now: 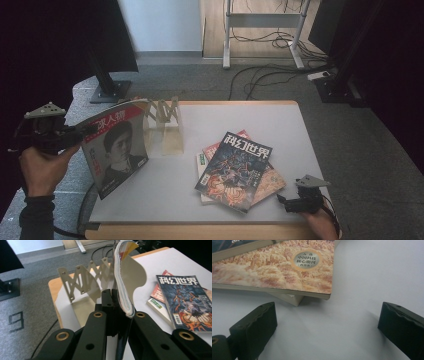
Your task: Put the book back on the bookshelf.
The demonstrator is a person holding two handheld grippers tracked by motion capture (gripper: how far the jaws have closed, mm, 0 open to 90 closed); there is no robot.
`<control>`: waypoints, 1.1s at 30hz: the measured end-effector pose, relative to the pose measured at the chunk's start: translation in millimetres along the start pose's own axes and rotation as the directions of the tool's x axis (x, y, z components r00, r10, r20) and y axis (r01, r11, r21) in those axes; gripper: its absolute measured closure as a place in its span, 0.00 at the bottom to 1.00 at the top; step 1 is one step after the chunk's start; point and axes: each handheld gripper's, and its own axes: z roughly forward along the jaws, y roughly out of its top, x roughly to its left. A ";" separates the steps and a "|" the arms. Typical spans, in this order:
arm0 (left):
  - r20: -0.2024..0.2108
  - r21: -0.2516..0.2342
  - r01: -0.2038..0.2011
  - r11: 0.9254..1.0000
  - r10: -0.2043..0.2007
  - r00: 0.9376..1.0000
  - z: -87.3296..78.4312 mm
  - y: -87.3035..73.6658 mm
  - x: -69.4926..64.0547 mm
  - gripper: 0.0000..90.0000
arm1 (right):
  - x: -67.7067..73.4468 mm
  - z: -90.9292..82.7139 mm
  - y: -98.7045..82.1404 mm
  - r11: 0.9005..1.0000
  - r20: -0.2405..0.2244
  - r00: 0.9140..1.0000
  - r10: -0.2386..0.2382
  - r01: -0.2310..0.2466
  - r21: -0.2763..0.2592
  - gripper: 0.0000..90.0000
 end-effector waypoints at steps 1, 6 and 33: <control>-0.011 -0.004 0.011 1.000 -0.011 1.000 0.9 -0.5 3.6 0.97 | 0.0 0.0 0.0 1.000 0.000 1.000 0.001 -0.001 0.000 0.02; -0.026 -0.016 0.027 0.999 -0.028 0.999 3.0 0.4 8.1 0.97 | 0.0 0.0 0.0 1.000 0.000 1.000 0.001 -0.001 0.000 0.02; -0.095 -0.102 0.058 0.993 -0.068 0.993 52.7 21.6 23.3 0.97 | -0.2 -0.1 0.1 1.000 -0.001 1.000 -0.001 0.001 0.001 0.02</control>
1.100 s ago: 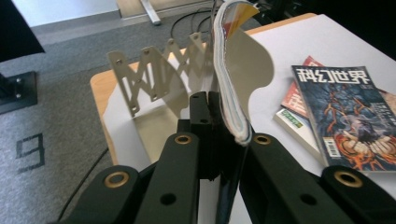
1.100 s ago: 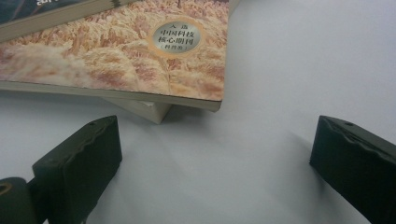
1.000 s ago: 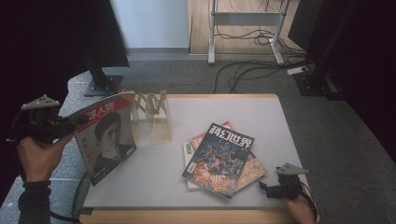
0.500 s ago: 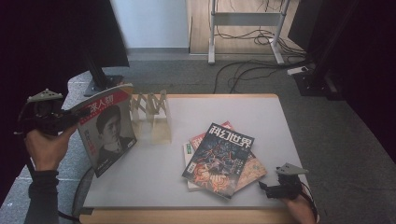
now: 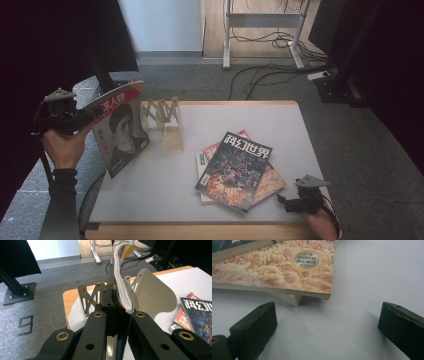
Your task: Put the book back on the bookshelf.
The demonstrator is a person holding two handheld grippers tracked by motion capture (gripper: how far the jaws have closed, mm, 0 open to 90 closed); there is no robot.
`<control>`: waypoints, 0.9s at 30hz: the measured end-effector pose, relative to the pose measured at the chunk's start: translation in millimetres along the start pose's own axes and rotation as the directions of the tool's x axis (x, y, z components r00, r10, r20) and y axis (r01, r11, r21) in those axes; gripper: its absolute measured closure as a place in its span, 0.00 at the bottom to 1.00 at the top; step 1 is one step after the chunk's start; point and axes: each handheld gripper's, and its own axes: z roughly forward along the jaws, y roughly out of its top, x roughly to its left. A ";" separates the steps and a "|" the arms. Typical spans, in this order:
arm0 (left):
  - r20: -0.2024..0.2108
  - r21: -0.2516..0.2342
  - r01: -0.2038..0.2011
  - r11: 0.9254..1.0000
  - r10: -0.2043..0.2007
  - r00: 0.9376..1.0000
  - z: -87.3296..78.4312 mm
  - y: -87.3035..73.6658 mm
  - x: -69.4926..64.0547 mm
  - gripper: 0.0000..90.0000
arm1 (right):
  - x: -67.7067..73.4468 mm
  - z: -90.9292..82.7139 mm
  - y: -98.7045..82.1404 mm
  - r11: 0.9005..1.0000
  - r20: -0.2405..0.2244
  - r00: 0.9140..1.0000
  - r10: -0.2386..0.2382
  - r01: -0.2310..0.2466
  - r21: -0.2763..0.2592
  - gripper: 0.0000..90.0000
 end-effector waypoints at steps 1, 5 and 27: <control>-0.002 -0.011 -0.005 1.000 0.005 1.000 2.8 -0.9 -0.1 0.97 | 0.0 0.0 0.0 1.000 0.000 1.000 0.000 0.000 0.000 0.02; 0.002 -0.033 -0.005 0.999 0.005 1.000 9.6 -5.2 0.7 0.97 | 0.0 0.0 0.0 1.000 0.000 1.000 0.000 0.000 0.000 0.02; 0.099 0.132 -0.003 0.991 -0.010 0.995 -11.3 -29.8 24.1 0.95 | 0.2 0.0 -0.1 1.000 0.002 1.000 0.000 0.000 -0.001 0.02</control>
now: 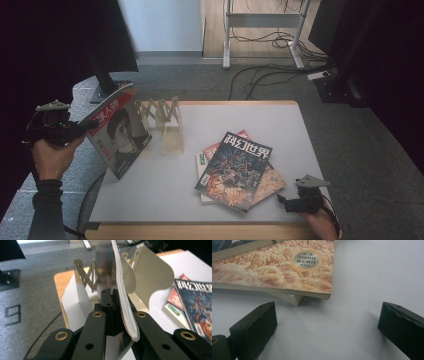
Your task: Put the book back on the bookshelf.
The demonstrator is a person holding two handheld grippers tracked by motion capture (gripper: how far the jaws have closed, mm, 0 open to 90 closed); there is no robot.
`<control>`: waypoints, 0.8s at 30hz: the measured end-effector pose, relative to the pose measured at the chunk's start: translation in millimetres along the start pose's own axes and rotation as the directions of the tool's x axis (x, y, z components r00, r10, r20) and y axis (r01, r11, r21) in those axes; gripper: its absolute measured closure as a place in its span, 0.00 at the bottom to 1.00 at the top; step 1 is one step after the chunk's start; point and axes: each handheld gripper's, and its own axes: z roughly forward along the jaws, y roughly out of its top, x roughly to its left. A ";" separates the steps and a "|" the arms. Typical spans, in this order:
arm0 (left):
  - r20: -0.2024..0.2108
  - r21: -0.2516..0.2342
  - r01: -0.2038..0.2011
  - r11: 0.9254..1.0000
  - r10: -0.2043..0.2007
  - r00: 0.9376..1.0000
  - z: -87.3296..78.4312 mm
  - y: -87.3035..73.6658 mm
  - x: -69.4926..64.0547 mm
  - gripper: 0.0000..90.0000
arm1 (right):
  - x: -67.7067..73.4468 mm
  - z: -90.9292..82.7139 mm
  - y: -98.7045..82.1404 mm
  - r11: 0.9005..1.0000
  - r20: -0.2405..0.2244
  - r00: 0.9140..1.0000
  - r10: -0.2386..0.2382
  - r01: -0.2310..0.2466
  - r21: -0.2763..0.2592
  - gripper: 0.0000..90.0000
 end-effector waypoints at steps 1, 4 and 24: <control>0.005 0.010 -0.005 1.000 0.004 1.000 -0.6 -1.1 0.6 0.95 | 0.0 0.0 0.0 1.000 0.000 1.000 0.000 0.000 0.000 0.02; 0.006 0.030 -0.009 1.000 0.009 1.000 -2.2 -3.9 2.4 0.94 | 0.0 0.0 0.0 1.000 0.000 1.000 0.000 0.000 0.000 0.02; 0.003 -0.012 0.079 0.997 -0.079 0.997 -7.8 -4.4 8.8 0.97 | 0.0 0.0 0.0 1.000 0.000 1.000 0.000 0.000 0.000 0.02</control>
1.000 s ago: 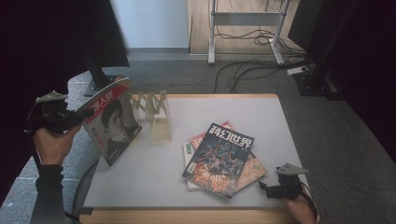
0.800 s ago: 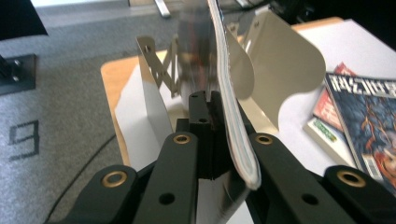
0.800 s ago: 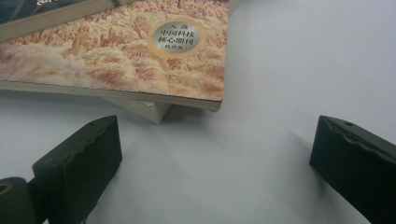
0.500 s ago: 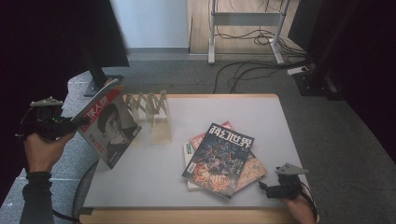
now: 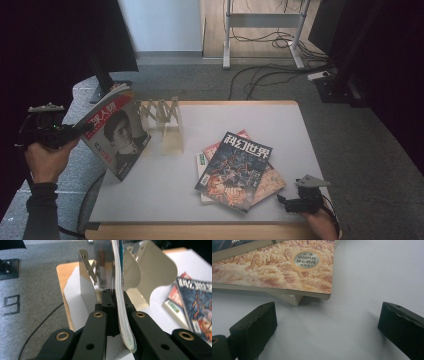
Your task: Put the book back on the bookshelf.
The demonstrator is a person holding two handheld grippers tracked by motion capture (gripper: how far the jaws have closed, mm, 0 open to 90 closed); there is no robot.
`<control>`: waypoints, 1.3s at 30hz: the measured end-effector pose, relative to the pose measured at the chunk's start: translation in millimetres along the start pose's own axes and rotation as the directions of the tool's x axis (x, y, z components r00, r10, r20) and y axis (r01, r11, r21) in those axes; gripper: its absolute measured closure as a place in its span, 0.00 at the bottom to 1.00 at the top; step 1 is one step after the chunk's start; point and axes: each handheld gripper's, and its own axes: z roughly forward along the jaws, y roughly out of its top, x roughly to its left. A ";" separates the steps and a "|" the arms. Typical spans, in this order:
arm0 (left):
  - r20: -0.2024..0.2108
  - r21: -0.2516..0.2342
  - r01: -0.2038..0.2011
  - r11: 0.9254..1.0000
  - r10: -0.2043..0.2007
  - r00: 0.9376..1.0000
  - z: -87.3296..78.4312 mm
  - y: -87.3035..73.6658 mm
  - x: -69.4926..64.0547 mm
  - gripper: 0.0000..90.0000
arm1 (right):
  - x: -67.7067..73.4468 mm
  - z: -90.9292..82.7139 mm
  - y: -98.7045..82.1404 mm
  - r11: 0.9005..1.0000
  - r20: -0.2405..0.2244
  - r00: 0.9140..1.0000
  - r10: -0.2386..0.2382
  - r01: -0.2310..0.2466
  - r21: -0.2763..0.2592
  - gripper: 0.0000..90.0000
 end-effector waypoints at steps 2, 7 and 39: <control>0.004 -0.022 0.008 1.000 -0.008 1.000 0.0 0.7 0.0 0.97 | 0.0 0.0 0.0 1.000 0.000 1.000 -0.001 0.001 0.000 0.02; -0.011 -0.058 0.008 0.998 -0.009 1.000 2.5 5.1 -3.8 0.97 | 0.0 0.0 0.0 1.000 0.000 1.000 0.000 0.000 0.000 0.02; -0.064 -0.169 -0.056 0.984 0.046 0.997 21.9 -12.7 -2.0 0.67 | 0.0 0.0 0.0 1.000 -0.001 1.000 0.000 0.000 0.000 0.02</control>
